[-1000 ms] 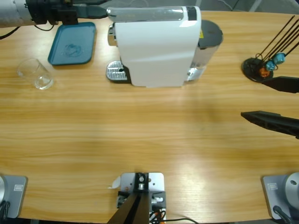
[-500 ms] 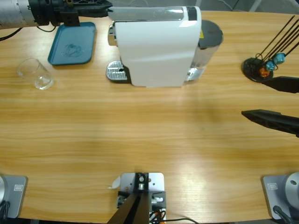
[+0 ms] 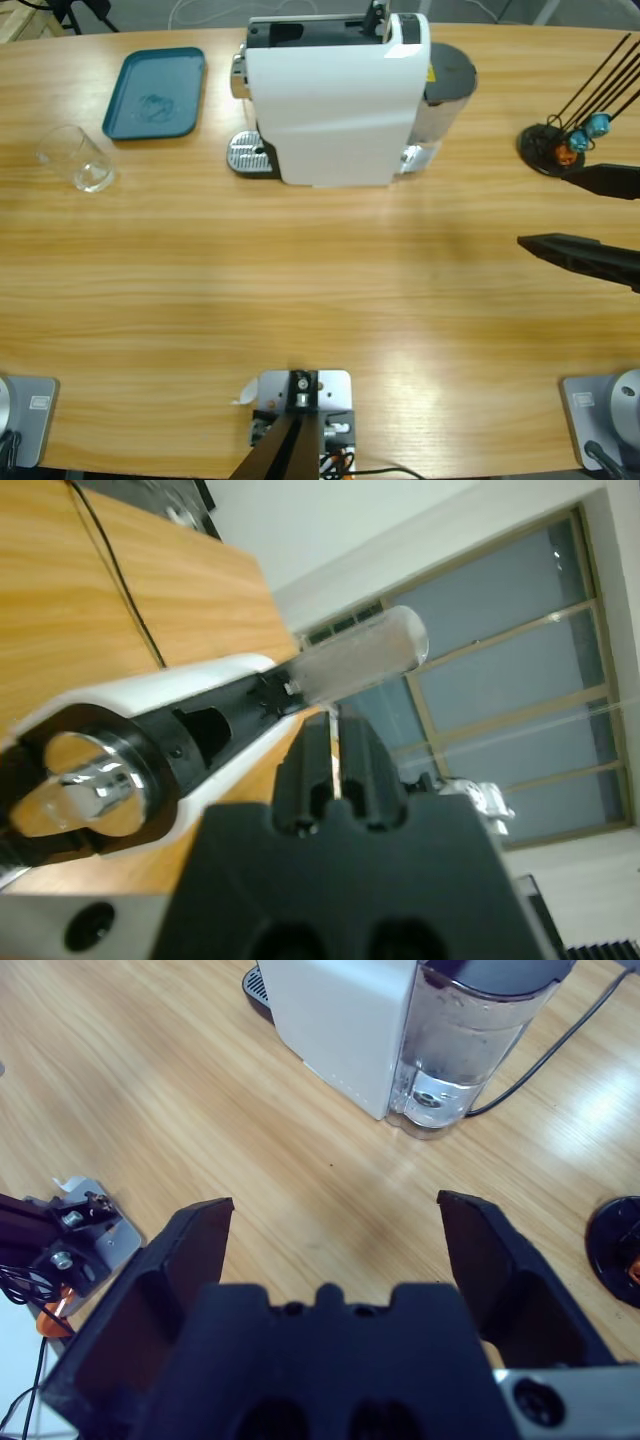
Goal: Pour coffee
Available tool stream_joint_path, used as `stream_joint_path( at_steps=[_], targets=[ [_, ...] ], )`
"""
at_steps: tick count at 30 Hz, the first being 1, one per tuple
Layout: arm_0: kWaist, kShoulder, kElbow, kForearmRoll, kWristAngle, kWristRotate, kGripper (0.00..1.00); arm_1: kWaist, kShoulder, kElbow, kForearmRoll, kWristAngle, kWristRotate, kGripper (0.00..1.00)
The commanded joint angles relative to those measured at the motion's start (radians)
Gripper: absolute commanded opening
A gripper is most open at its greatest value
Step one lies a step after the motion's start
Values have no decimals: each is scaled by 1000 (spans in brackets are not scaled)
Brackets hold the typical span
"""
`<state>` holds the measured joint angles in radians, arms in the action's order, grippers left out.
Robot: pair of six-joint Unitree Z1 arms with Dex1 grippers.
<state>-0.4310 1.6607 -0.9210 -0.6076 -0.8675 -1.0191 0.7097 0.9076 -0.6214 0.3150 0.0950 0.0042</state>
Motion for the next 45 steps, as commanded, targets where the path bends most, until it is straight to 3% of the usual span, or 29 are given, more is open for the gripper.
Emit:
stream_joint_path(
  at_steps=[1, 2, 3, 4, 6, 9, 12, 15, 17, 19, 22, 25, 29, 32, 40, 45],
  targets=[
    [-77, -263, -108, 617, 397, 394, 0, 8, 28, 35, -7, -14, -4, 877],
    [-111, -289, -154, 745, 498, 468, 0, 8, 33, 35, -7, -20, -4, 864],
    [-147, -308, -196, 857, 605, 530, 183, 8, 39, 35, -7, -28, -4, 856],
    [-178, -318, -223, 936, 684, 581, 484, 8, 45, 34, -7, -40, -5, 850],
    [-241, -359, -229, 1037, 812, 672, 826, 8, 51, 35, -5, -75, -4, 825],
    [-341, -434, -183, 1105, 936, 778, 964, 8, 73, 34, 1, -141, 17, 757],
    [-419, -497, -91, 1120, 950, 843, 967, 8, 98, 17, -2, -166, 43, 772],
    [-426, -592, 40, 1087, 944, 824, 950, 8, 107, 26, -67, -161, 49, 785],
    [-426, -640, 106, 1071, 941, 817, 945, 8, 125, 17, -95, -163, 59, 930],
    [-426, -673, 183, 1013, 933, 815, 945, 8, 169, -29, -27, -182, 160, 999],
    [-426, -662, 272, 872, 936, 800, 938, 8, 211, -72, 37, -296, 197, 983],
    [-426, -648, 279, 853, 929, 807, 936, -24, 218, -91, 80, -386, 233, 897],
    [-426, -628, 274, 901, 971, 830, 941, -272, 183, -85, 75, -362, 268, 871],
    [-426, -613, 234, 982, 955, 860, 941, -447, 174, -73, 33, -289, 288, 849],
    [-426, -546, 226, 1017, 972, 910, 942, -562, 343, -29, -167, -234, 302, 834],
    [-426, -669, 277, 981, 1015, 895, 936, -562, 431, 21, -270, -252, 303, 793]
  ],
)
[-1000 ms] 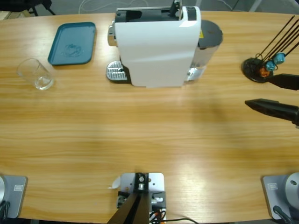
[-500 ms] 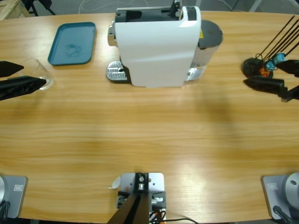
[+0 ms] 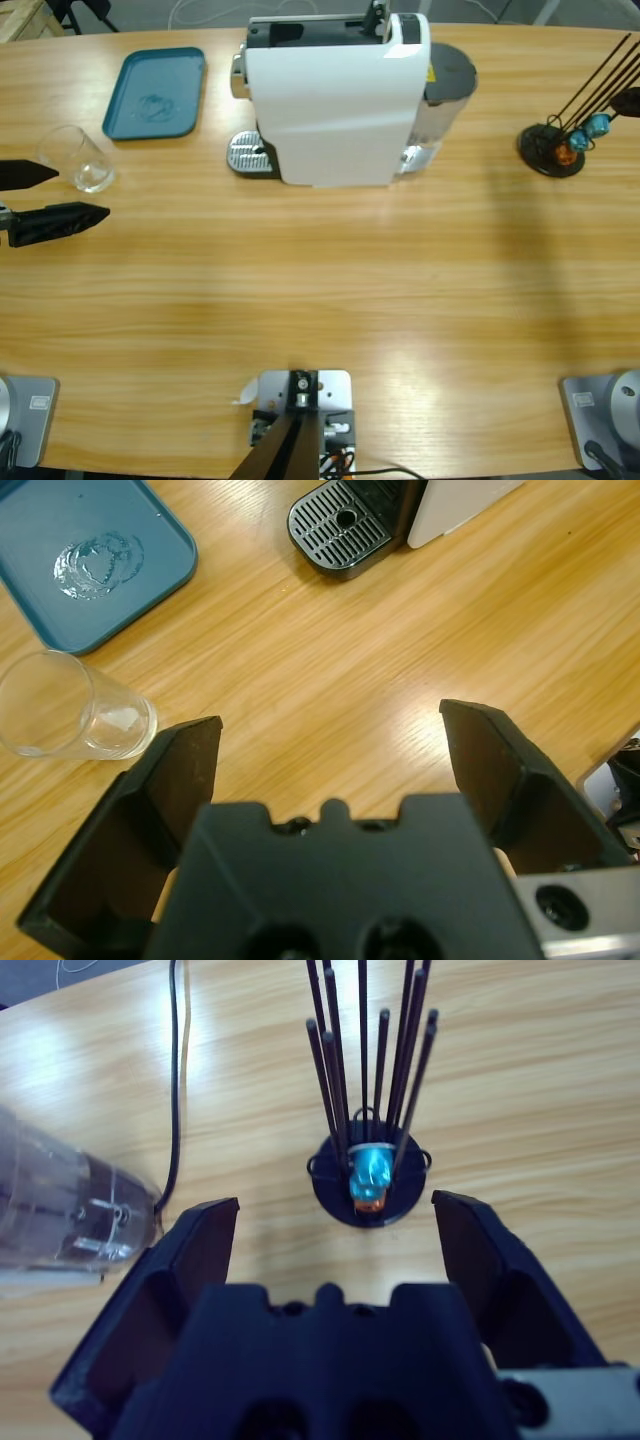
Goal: Pour coffee
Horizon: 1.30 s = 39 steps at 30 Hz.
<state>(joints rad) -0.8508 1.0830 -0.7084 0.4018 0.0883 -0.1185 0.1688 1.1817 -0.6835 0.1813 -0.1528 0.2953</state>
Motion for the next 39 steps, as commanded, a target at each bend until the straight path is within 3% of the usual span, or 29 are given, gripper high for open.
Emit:
stream_joint_path(
  at_steps=[1, 11, 39],
  targets=[
    [-7, -115, 75, -37, 63, -7, 936, -22, 164, 98, -157, -11, 12, 793],
    [-7, -139, 92, -57, 77, -13, 931, -28, 198, 105, -183, -79, 18, 761],
    [-7, -140, 101, -66, 80, -17, 927, -63, 297, 139, -271, -151, 34, 766]
  ],
)
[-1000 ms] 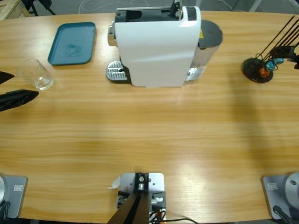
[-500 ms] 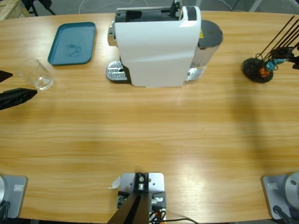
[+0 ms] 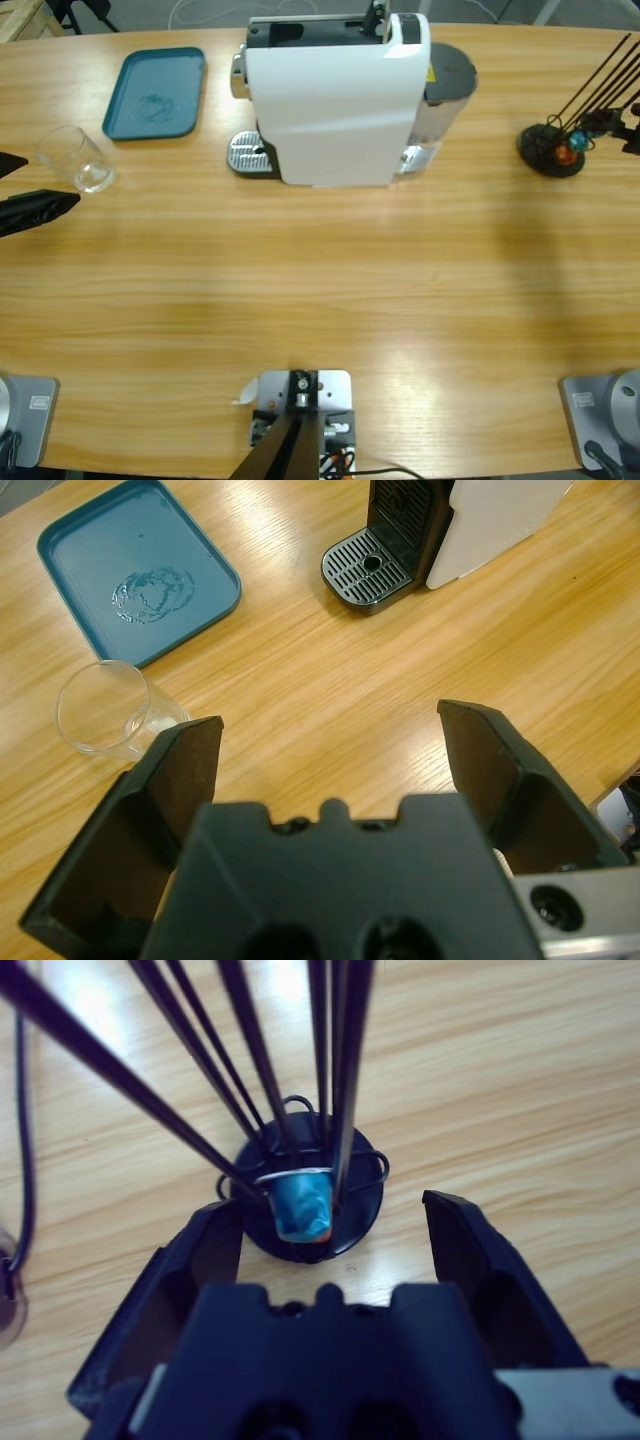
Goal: Pour coffee
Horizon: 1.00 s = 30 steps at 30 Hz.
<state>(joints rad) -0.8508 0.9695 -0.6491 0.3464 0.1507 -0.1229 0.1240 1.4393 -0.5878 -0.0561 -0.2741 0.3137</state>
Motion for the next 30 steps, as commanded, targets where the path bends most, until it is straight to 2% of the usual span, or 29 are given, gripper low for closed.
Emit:
stream_joint_path(
  at_steps=[1, 14, 19, 23, 30],
  targets=[
    [-7, -26, 42, -10, 18, -12, 927, -18, 39, 43, -36, -29, 15, 766],
    [-7, -26, 43, -12, 18, -12, 927, -18, 66, 39, -58, 4, 5, 759],
    [-7, -26, 43, -14, 18, -12, 927, -18, 72, 39, -65, 6, -6, 712],
    [-7, -25, 43, -14, 18, -12, 927, -18, 52, 47, -68, 3, -22, 600],
    [-7, -23, 45, -16, 18, -12, 927, 0, 16, 71, -100, -1, -43, 578]
  ],
)
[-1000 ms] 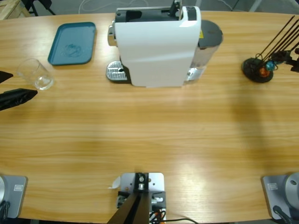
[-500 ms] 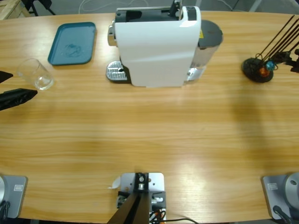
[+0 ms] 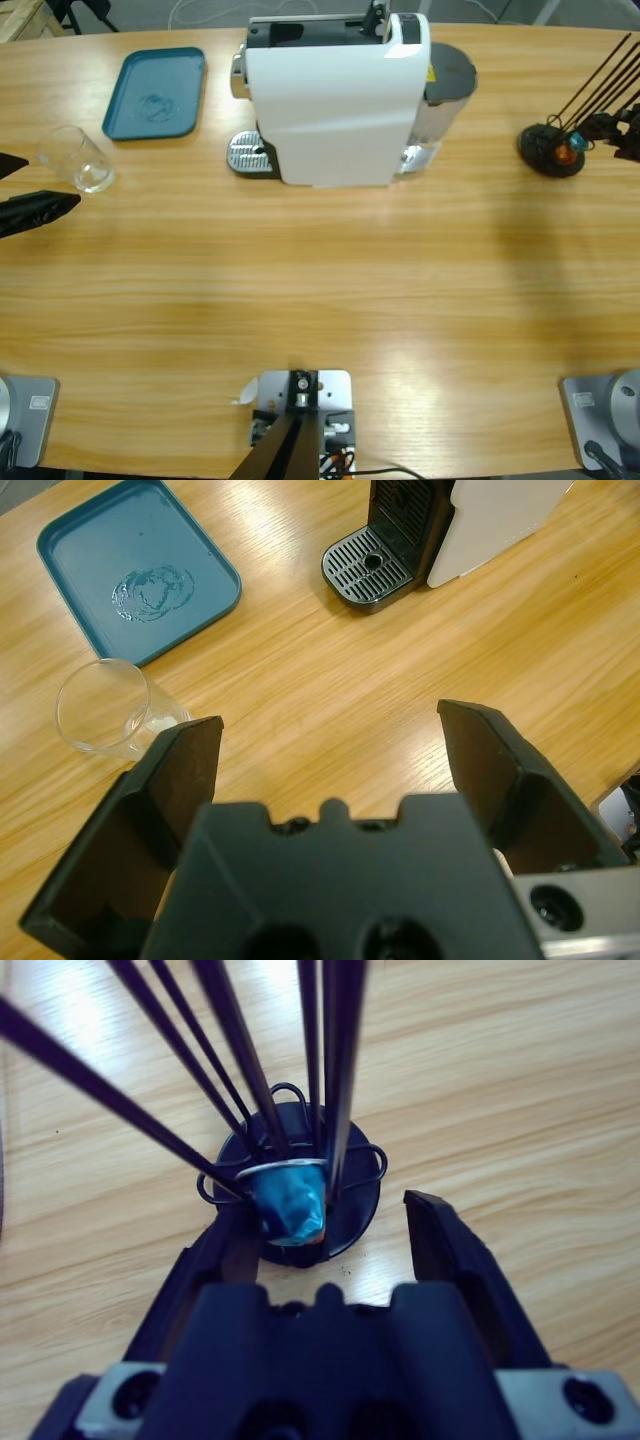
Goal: Pour coffee
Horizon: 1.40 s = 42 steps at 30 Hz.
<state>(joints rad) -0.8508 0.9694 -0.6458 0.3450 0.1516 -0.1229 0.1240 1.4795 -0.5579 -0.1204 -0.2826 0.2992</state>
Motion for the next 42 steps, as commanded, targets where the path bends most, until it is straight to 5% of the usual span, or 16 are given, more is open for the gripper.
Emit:
stream_joint_path(
  at_steps=[1, 8, 10, 12, 31, 42],
  targets=[
    [-7, -25, 41, -15, 17, -12, 927, 2, -25, 41, -37, 8, -33, 496],
    [-7, -24, 42, -15, 17, -12, 927, 8, -25, 47, -45, 8, -51, 210],
    [-7, -24, 43, -16, 17, -12, 927, 9, -25, 49, -45, 8, -55, 199],
    [-7, -23, 43, -17, 17, -12, 927, 9, -27, 50, -45, 8, -56, 50],
    [-7, -21, 43, -20, 16, -12, 927, 70, -158, 63, -26, -38, -76, 48],
    [-7, -23, 46, -39, 10, -11, 996, 105, -268, -58, 148, -82, -149, 52]
  ],
)
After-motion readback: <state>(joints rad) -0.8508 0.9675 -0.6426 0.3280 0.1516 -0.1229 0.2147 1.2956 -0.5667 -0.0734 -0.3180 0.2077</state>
